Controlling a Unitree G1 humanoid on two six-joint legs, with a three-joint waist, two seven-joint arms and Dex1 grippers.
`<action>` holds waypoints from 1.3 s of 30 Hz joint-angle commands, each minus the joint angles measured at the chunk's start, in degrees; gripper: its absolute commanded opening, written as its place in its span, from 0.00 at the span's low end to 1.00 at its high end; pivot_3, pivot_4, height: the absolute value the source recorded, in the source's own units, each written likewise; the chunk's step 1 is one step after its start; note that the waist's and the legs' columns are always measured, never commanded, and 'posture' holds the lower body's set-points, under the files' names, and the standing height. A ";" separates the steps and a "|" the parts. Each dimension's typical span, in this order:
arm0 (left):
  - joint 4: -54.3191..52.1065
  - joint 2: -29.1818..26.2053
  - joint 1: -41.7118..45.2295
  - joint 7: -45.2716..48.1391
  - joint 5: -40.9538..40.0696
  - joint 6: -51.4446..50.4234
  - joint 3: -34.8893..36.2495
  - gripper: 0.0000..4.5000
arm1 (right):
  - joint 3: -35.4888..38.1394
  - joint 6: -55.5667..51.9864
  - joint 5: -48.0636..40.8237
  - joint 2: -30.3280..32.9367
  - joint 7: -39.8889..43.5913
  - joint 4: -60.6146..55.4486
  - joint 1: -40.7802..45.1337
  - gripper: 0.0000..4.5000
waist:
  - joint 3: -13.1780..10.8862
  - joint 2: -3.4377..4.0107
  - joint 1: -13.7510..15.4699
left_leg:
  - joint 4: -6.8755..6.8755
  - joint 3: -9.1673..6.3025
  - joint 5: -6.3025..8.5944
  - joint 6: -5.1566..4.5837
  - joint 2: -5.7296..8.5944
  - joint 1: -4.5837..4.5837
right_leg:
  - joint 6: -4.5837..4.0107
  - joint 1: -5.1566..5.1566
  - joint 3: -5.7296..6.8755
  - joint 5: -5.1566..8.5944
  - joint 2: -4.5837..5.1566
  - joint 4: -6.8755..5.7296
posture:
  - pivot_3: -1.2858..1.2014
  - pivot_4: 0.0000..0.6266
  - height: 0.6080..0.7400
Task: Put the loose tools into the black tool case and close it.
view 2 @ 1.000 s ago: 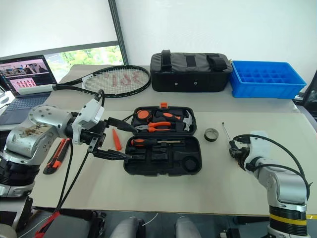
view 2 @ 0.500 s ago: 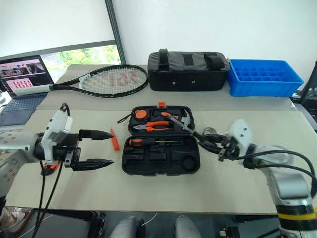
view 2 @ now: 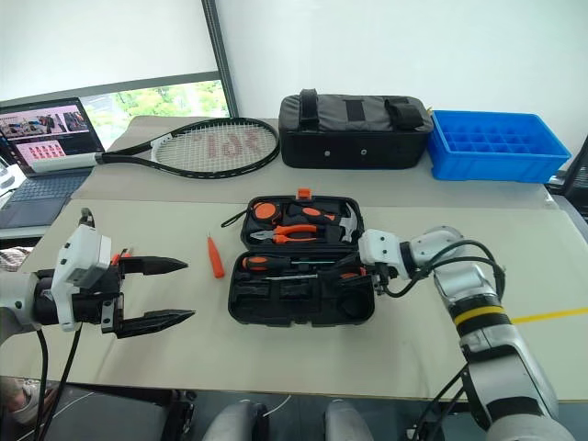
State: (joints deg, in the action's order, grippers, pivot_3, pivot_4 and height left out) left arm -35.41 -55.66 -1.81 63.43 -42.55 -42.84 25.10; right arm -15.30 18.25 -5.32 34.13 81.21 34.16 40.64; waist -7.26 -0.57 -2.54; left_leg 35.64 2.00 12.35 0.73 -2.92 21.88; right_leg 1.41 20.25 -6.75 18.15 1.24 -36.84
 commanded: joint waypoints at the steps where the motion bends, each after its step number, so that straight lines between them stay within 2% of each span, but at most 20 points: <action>1: -2.17 -0.99 -0.65 -1.37 -1.82 -0.55 2.69 1.00 | 0.16 2.98 1.04 -0.62 0.96 3.84 2.43 0.23 | 0.00 0.00 -0.04 | 0.00 0.00 0.00 0.00 0.00 -0.03 | 0.00 -0.01 0.00 0.00 0.01 -0.02 | 0.52 0.24 0.75; 4: -2.73 -1.13 -1.36 -2.18 -2.47 -0.70 3.19 1.00 | 0.23 0.93 1.28 -1.31 1.14 5.45 3.65 0.23 | 0.00 0.00 -0.07 | 0.00 -0.02 0.00 0.00 0.00 -0.10 | -0.01 -0.06 0.01 0.00 0.02 -0.05 | 0.52 0.24 0.75; 6: -2.95 -1.20 -1.47 -2.70 -2.68 -0.78 3.10 1.00 | 0.25 0.12 1.31 -1.33 1.75 5.89 3.94 0.45 | 0.00 0.00 -0.08 | 0.00 -0.01 0.00 0.00 0.00 -0.13 | -0.01 -0.06 0.01 0.00 0.03 -0.09 | 0.52 0.24 0.75; 8: -3.05 -1.29 -1.30 -3.12 -2.87 -0.81 2.82 1.00 | 0.38 -0.85 1.31 -1.11 1.82 5.86 3.88 0.56 | 0.00 0.00 -0.08 | 0.00 -0.02 0.00 0.00 0.00 -0.15 | -0.02 -0.06 0.01 0.00 0.03 -0.12 | 0.52 0.24 0.75; 13: -2.91 -1.48 -0.36 -3.51 -3.71 -0.33 2.08 1.00 | 1.73 -3.54 -0.16 -0.02 2.55 3.72 3.26 0.95 | 0.00 0.00 -0.08 | 0.00 -0.01 0.00 0.01 0.01 -0.17 | -0.04 -0.06 0.03 0.01 0.04 -0.14 | 0.52 0.24 0.75; 14: -2.80 -1.48 0.10 -3.60 -4.03 -0.31 1.93 1.00 | 2.75 -5.20 -1.80 0.16 3.05 2.21 3.01 0.99 | 0.00 0.00 -0.07 | 0.00 -0.01 0.00 0.01 0.01 -0.17 | -0.04 -0.06 0.03 0.01 0.04 -0.14 | 0.52 0.24 0.75; 18: -2.15 -1.74 1.28 -3.51 -4.16 -0.30 0.89 1.00 | 6.87 -14.71 -8.24 -1.03 1.43 -4.87 1.78 0.99 | 0.00 0.01 -0.05 | -0.01 -0.02 0.00 0.01 0.02 -0.12 | -0.03 -0.03 0.03 0.01 0.05 -0.14 | 0.52 0.24 0.75; 25: -0.75 -2.49 3.68 -2.90 -3.53 0.01 -1.51 1.00 | 7.88 -21.69 -9.65 -4.54 -4.22 -10.16 -2.59 0.99 | 0.00 0.01 -0.09 | -0.05 -0.02 0.00 0.01 0.01 -0.13 | -0.03 0.01 0.05 0.01 0.03 -0.15 | 0.52 0.24 0.75; 28: -0.45 -2.83 4.33 -2.61 -3.58 -0.05 -1.85 1.00 | 7.59 -21.19 -8.55 -5.33 -4.86 -9.56 -3.16 0.84 | -0.01 0.02 -0.13 | -0.05 0.00 0.00 0.02 0.02 -0.09 | -0.03 0.05 0.04 0.01 0.03 -0.15 | 0.52 0.24 0.75; 30: -0.33 -3.01 4.53 -2.46 -3.58 -0.11 -1.95 1.00 | 7.10 -20.48 -7.75 -5.42 -4.84 -9.19 -3.43 0.66 | -0.01 0.02 -0.09 | -0.05 0.01 0.00 0.02 0.03 -0.09 | -0.03 0.06 0.03 0.01 0.03 -0.15 | 0.52 0.24 0.75; 31: -0.25 -3.13 4.65 -2.42 -3.61 -0.13 -2.00 1.00 | 6.91 -20.11 -7.49 -5.58 -4.87 -8.76 -3.47 0.61 | -0.01 0.02 -0.08 | -0.05 0.01 0.00 0.02 0.03 -0.09 | -0.03 0.05 0.04 0.02 0.03 -0.15 | 0.52 0.24 0.75; 37: -0.48 -3.50 4.79 -2.46 -3.85 -0.25 -1.74 1.00 | 6.29 -18.59 -6.42 -6.47 -5.16 -6.91 -3.44 0.14 | -0.01 0.01 -0.16 | -0.06 0.02 0.00 0.02 0.02 -0.09 | -0.03 0.06 0.04 0.02 0.02 -0.14 | 0.52 0.24 0.75; 39: -0.66 -3.52 4.78 -2.56 -4.07 -0.40 -1.53 1.00 | 5.70 -17.25 -5.36 -6.68 -5.45 -6.07 -3.46 0.00 | -0.01 0.01 -0.15 | -0.06 0.03 0.00 0.02 0.02 -0.09 | -0.03 0.06 0.04 0.02 0.02 -0.14 | 0.52 0.24 0.75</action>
State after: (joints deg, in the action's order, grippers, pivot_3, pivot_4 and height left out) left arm -35.28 -58.27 2.15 60.81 -45.45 -43.84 22.57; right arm -9.64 -0.98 -11.27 27.66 76.03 28.02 36.99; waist -7.27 -0.56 -2.69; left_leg 35.58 2.02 12.35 0.75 -2.90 21.79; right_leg 1.39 20.31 -6.72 18.17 1.26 -36.98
